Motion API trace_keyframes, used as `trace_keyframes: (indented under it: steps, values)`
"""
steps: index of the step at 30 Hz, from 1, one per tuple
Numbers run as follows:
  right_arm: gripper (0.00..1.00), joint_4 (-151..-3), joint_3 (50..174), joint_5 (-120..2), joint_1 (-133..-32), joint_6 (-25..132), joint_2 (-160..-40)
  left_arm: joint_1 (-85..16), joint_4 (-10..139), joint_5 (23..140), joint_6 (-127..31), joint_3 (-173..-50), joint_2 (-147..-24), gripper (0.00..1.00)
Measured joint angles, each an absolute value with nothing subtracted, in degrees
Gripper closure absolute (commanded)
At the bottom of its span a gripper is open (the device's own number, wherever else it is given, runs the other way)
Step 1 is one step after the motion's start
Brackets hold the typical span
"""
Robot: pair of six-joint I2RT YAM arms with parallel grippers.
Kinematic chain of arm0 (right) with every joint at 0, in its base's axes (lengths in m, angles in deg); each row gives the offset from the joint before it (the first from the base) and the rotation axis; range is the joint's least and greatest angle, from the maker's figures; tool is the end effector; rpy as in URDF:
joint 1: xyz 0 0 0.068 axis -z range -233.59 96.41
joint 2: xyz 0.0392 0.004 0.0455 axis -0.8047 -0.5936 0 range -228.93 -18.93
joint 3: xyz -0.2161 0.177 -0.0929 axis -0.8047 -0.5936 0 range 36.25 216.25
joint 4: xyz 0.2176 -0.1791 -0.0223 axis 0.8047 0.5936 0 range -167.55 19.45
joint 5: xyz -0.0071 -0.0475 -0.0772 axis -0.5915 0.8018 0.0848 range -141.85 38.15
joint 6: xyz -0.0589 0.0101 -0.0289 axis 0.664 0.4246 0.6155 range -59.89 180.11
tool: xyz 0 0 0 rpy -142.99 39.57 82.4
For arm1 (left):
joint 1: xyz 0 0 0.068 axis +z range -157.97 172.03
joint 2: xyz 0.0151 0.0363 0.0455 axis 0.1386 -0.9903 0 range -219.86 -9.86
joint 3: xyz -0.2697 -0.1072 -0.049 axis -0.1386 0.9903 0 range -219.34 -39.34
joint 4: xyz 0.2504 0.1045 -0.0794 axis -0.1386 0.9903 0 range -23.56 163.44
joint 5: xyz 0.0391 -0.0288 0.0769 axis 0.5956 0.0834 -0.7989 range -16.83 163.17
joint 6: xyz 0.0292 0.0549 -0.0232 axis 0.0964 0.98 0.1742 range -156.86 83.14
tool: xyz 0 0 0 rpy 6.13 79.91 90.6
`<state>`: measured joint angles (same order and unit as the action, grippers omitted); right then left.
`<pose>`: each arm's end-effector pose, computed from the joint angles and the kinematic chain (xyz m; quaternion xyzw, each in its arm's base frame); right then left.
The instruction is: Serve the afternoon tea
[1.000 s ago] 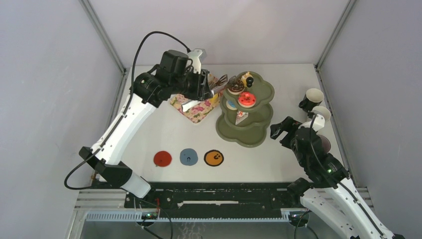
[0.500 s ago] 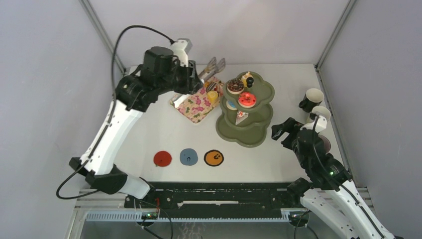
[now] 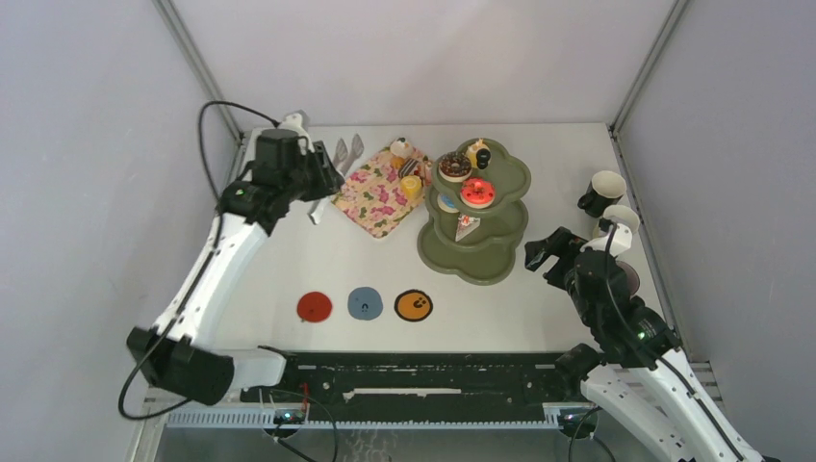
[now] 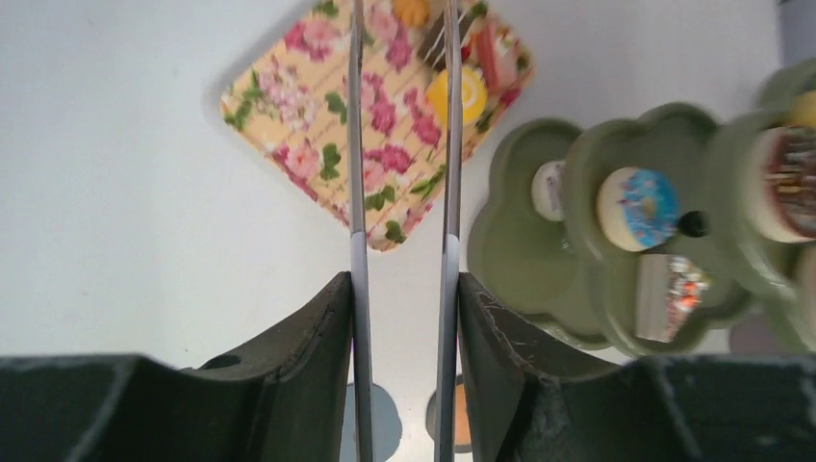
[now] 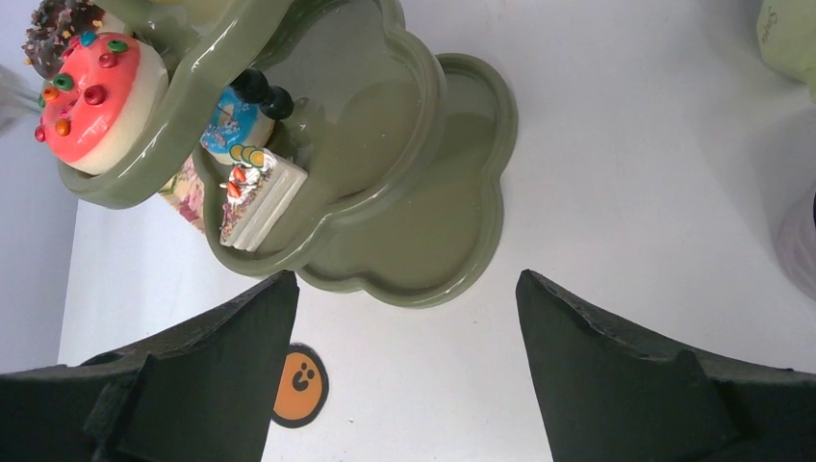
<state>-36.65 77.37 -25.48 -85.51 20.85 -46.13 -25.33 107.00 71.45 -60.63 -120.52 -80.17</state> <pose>0.1131 0.0428 0.3120 0.1721 0.8208 0.1381 0.5270 0.2724 -0.0836 0.4298 -0.0558 0.8627 -0.1644 0.4749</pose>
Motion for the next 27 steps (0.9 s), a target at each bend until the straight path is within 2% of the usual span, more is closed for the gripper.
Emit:
trace_keyframes:
  steps: [4,12,27]
  values:
    - [0.08,-36.95,77.37,-25.85,-85.55,20.85,-46.35,-25.33,102.56,74.36,-63.12,-114.82,-87.07,0.53]
    - [0.08,-36.97,77.37,-25.96,-85.57,20.83,-46.35,-25.64,94.98,82.47,-68.63,-114.08,-98.33,0.53]
    - [0.08,-37.00,77.37,-25.50,-85.60,20.87,-46.90,-28.09,89.30,87.19,-74.01,-114.08,-106.59,0.52]
